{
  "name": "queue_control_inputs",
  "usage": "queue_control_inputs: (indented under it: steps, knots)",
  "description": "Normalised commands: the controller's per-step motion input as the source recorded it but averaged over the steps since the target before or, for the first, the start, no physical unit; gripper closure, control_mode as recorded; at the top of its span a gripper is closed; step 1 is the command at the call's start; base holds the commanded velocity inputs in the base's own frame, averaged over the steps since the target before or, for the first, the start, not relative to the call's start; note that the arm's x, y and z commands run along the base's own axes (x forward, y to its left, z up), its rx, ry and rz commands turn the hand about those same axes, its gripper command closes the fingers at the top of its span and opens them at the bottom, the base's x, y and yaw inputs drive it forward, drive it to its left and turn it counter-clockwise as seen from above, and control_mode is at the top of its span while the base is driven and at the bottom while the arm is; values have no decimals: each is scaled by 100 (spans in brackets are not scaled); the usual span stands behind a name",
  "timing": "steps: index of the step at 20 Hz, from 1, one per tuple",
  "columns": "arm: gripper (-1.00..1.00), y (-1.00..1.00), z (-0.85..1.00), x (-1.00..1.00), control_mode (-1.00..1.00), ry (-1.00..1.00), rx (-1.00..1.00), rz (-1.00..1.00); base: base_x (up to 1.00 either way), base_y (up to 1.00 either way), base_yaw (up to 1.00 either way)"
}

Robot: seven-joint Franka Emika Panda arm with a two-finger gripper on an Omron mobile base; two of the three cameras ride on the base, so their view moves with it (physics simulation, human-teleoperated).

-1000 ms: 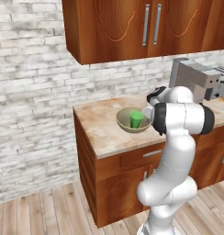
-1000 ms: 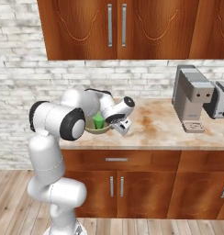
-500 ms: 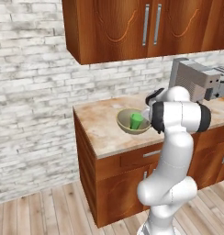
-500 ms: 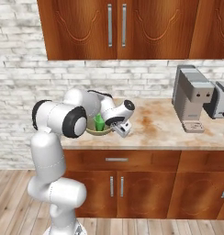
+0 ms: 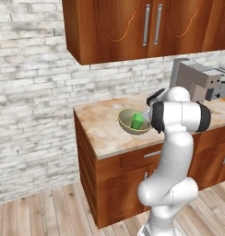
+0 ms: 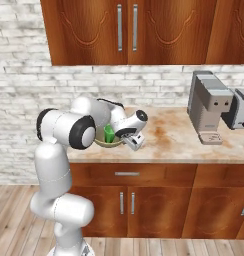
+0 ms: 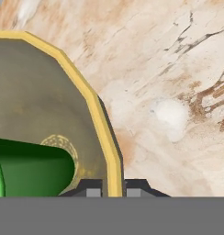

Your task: Place the cup inside the bowl on the dining table and move the bowl to any counter.

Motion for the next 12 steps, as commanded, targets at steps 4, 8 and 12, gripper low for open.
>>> queue_control_inputs:
  steps: [4, 8, 12]
  knots:
    - [100, 0, 0, 0, -100, 0, 0, -1, 0, 0, 0]
    - [-100, 0, 0, 0, -100, 0, 0, -1, 0, 0, 0]
    - [-100, 0, 6, 0, -100, 0, 0, 0, 0, 0, 0]
